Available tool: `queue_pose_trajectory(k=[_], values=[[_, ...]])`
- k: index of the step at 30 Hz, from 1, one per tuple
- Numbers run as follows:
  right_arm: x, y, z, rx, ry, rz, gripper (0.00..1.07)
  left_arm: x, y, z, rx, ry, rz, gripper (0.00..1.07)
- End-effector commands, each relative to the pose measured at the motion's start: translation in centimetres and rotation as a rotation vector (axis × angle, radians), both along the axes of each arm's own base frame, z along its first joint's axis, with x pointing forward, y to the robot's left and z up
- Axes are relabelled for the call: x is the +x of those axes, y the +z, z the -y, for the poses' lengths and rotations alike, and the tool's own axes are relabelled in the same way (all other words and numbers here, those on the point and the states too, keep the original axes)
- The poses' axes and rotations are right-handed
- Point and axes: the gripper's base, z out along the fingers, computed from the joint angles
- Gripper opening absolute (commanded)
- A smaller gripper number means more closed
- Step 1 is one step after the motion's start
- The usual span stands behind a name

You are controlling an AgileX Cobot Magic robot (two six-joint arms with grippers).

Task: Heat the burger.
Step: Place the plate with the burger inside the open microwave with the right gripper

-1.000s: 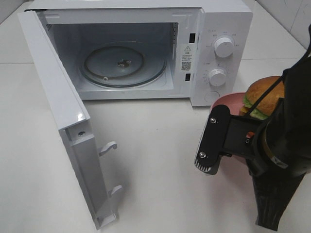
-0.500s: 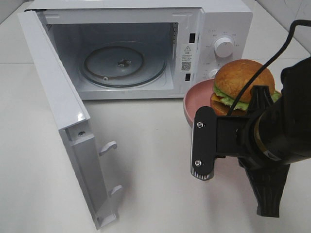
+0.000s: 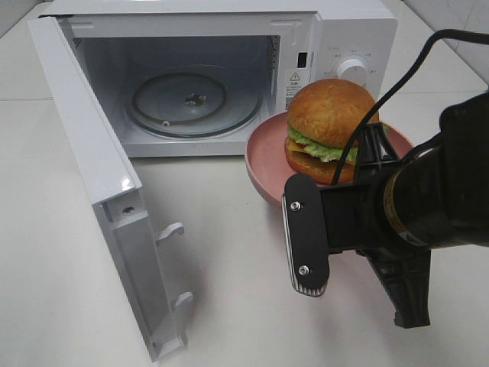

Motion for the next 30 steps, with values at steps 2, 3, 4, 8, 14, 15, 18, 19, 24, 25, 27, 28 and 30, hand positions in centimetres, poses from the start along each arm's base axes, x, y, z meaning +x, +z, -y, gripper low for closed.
queue_pose_trajectory(k=[2, 3, 4, 8, 14, 15, 18, 19, 24, 25, 27, 28, 30], values=[[0.1, 0.4, -0.5, -0.032, 0.129, 0.049, 0.03, -0.3, 0.0, 0.0, -0.002, 0.001, 0.033, 0.87], [0.1, 0.4, -0.5, -0.036, 0.146, 0.051, 0.03, -0.3, 0.0, 0.0, -0.002, 0.001, 0.033, 0.87], [0.1, 0.4, -0.5, -0.036, 0.146, 0.051, 0.03, -0.3, 0.0, 0.0, -0.002, 0.001, 0.033, 0.87], [0.1, 0.5, -0.9, -0.034, 0.207, 0.062, 0.03, -0.3, 0.0, 0.0, -0.002, 0.001, 0.033, 0.87], [0.2, 0.6, -1.0, -0.040, 0.243, 0.086, 0.04, -0.3, 0.0, 0.0, -0.002, 0.001, 0.033, 0.87], [0.2, 0.6, -1.0, -0.040, 0.243, 0.086, 0.04, -0.3, 0.0, 0.0, -0.002, 0.001, 0.033, 0.87], [0.2, 0.6, -1.2, -0.036, 0.271, 0.091, 0.04, -0.3, 0.0, 0.0, -0.002, 0.001, 0.033, 0.87], [0.2, 0.6, -1.3, -0.035, 0.290, 0.094, 0.04, -0.3, 0.0, 0.0, -0.002, 0.001, 0.033, 0.87], [0.2, 0.7, -1.6, -0.036, 0.341, 0.104, 0.04, -0.3, 0.0, 0.0, -0.002, 0.001, 0.033, 0.87], [0.1, 0.7, -1.7, -0.040, 0.365, 0.108, 0.04, -0.3, 0.0, 0.0, -0.002, 0.001, 0.033, 0.87], [0.1, 0.7, -1.8, -0.042, 0.383, 0.112, 0.04, -0.3, 0.0, 0.0, -0.002, 0.001, 0.033, 0.87], [0.1, 0.7, -1.8, -0.042, 0.383, 0.112, 0.04, -0.3, 0.0, 0.0, -0.002, 0.001, 0.033, 0.87], [0.1, 0.7, -1.8, -0.049, 0.402, 0.116, 0.04, -0.3, 0.0, 0.0, -0.002, 0.001, 0.033, 0.87]])
